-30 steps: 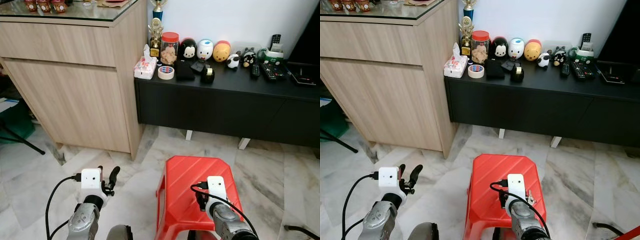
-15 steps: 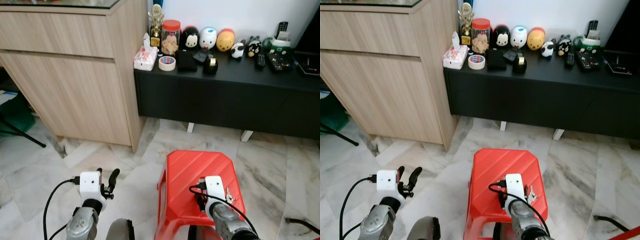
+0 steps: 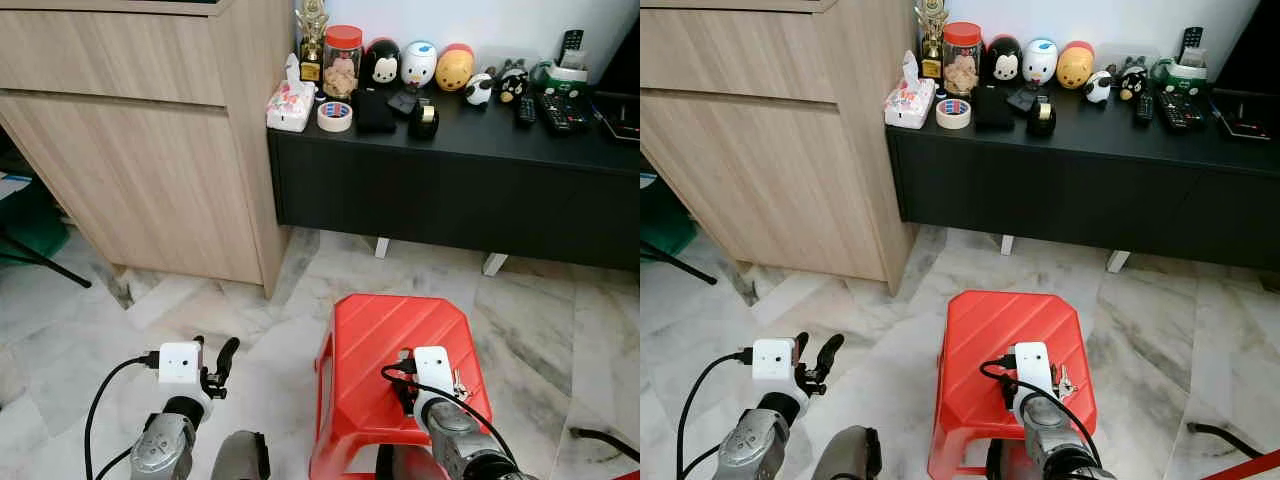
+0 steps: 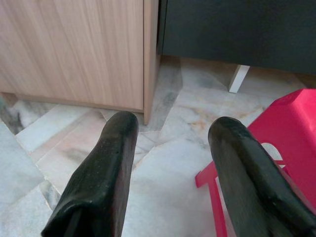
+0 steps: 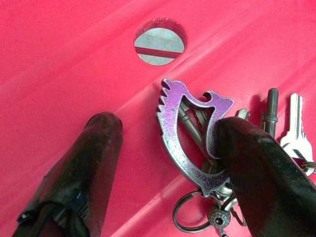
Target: Hang keys on a hook
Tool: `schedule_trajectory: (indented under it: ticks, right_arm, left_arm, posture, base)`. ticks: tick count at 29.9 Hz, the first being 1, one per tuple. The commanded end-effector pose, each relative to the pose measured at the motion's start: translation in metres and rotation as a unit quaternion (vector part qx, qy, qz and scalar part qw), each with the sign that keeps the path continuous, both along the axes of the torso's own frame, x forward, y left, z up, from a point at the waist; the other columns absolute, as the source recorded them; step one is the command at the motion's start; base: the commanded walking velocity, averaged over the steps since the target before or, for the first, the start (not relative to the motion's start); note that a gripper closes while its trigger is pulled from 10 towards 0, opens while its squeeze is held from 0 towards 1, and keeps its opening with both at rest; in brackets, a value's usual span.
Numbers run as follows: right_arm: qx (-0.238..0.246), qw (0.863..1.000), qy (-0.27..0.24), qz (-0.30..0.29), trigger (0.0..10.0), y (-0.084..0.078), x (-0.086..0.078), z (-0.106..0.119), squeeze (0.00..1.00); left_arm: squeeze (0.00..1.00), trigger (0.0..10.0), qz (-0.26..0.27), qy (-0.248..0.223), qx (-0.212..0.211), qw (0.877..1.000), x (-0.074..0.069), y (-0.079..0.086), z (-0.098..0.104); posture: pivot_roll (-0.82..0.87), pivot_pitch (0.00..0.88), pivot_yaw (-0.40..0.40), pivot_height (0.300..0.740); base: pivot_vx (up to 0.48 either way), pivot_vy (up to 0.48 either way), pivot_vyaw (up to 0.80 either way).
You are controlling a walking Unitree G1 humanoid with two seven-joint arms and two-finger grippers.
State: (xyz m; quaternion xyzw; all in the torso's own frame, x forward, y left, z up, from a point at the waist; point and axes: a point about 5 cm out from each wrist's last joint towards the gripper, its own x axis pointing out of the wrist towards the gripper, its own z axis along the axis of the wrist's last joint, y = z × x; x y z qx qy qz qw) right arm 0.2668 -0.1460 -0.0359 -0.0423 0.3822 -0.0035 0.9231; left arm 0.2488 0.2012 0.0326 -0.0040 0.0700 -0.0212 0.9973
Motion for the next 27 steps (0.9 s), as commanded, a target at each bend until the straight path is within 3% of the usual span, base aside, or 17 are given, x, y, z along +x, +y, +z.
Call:
schedule_trajectory:
  ticks: [1, 2, 18, 27]
  right_arm:
    - [-0.002, 1.000, 0.021, -0.006, 3.2, -0.004, -0.008, -0.006, 0.00]
    - [-0.003, 1.000, 0.022, -0.006, 0.0, -0.004, -0.008, -0.007, 0.00]
    - [-0.002, 1.000, 0.023, 0.002, 0.0, 0.004, -0.010, -0.008, 0.00]
    - [0.013, 1.000, -0.004, -0.006, 0.0, 0.008, -0.002, -0.001, 0.00]
  left_arm:
    - [0.00, 10.0, -0.003, 0.010, 0.006, 1.000, -0.002, 0.001, -0.003]
    - [0.00, 10.0, -0.003, 0.010, 0.006, 1.000, -0.002, 0.001, -0.003]
    - [0.00, 10.0, -0.003, 0.015, 0.011, 1.000, 0.000, 0.002, -0.003]
    - [0.00, 10.0, 0.003, 0.015, 0.012, 1.000, 0.003, 0.003, -0.003]
  posture:
    - [0.08, 0.127, -0.037, 0.623]
    - [0.08, 0.127, -0.037, 0.623]
    - [0.09, 0.099, -0.033, 0.623]
    - [0.09, 0.094, -0.038, 0.623]
  base:
    - [0.000, 0.000, 0.00]
    - [0.000, 0.000, 0.00]
    - [0.000, 0.000, 0.00]
    - [0.000, 0.000, 0.00]
